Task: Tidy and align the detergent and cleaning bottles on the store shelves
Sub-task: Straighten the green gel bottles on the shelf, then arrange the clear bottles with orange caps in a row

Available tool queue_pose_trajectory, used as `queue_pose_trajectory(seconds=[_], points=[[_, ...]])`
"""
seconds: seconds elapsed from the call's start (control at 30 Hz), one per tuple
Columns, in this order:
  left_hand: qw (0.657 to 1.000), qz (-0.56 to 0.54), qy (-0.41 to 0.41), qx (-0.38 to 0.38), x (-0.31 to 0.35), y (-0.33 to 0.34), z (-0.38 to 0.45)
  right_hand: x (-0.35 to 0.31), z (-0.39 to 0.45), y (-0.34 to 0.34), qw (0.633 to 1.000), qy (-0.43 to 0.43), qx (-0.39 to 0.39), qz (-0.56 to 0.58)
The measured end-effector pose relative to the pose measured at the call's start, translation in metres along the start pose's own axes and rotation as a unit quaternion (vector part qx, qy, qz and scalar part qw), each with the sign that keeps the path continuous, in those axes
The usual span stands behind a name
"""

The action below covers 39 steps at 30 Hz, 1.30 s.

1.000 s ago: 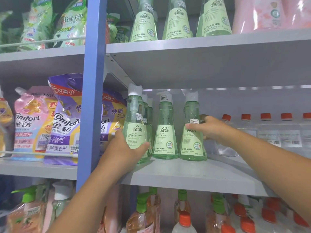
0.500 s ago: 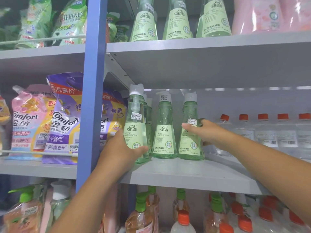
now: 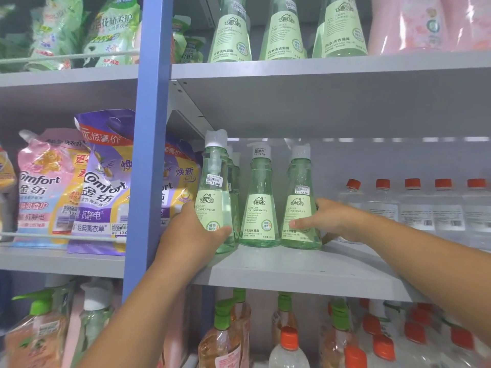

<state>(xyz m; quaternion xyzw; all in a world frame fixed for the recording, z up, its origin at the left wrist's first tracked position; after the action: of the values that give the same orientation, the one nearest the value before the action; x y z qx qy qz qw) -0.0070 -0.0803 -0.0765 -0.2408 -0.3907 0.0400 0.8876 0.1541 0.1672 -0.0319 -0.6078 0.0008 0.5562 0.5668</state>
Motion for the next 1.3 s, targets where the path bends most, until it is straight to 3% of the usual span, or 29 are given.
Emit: queue_pose_trajectory(seconds=[0.4, 0.53, 0.63, 0.73, 0.8, 0.9, 0.97, 1.2, 1.3], points=[[1.0, 0.01, 0.005, 0.007, -0.002, 0.0, 0.0, -0.005, -0.011, 0.005, 0.999, -0.044, -0.004, 0.001], [1.0, 0.005, 0.012, 0.01, -0.001, 0.001, 0.0, -0.001, -0.016, 0.002, 0.998, -0.024, -0.011, -0.051], [0.993, -0.039, 0.083, 0.078, -0.002, 0.004, -0.007, 0.01, -0.025, -0.022, 0.998, 0.011, -0.015, -0.064], [0.959, -0.091, 0.212, 0.163, 0.019, 0.007, -0.025, 0.028, -0.038, -0.068, 0.995, 0.019, -0.029, -0.09], [0.953, -0.121, 0.253, 0.113, 0.051, 0.02, -0.032, 0.042, -0.042, -0.102, 0.995, 0.024, -0.011, -0.099], [0.961, -0.145, 0.226, -0.058, 0.113, 0.055, -0.033, 0.06, -0.044, -0.148, 0.993, 0.03, 0.029, -0.11], [0.96, -0.137, 0.207, -0.13, 0.15, 0.085, -0.023, 0.071, -0.045, -0.174, 0.993, 0.027, 0.045, -0.108], [0.976, -0.028, 0.152, -0.155, 0.239, 0.169, 0.038, 0.091, -0.032, -0.234, 0.986, 0.0, 0.06, -0.154], [0.975, 0.096, 0.145, -0.139, 0.265, 0.197, 0.06, 0.093, -0.016, -0.246, 0.975, -0.032, 0.07, -0.209]])
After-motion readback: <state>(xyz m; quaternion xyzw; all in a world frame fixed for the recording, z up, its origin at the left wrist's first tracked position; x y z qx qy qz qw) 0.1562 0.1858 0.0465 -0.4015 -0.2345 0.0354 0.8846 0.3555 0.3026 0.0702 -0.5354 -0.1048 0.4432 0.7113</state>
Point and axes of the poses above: each hand's wrist, its own z-axis towards the middle knuckle, its own y-axis out of the palm, x = y × z, the point moved 1 cm from there along z, towards the middle knuckle, and after that the axes turned 1 degree about -z, right-handed, at the moved point
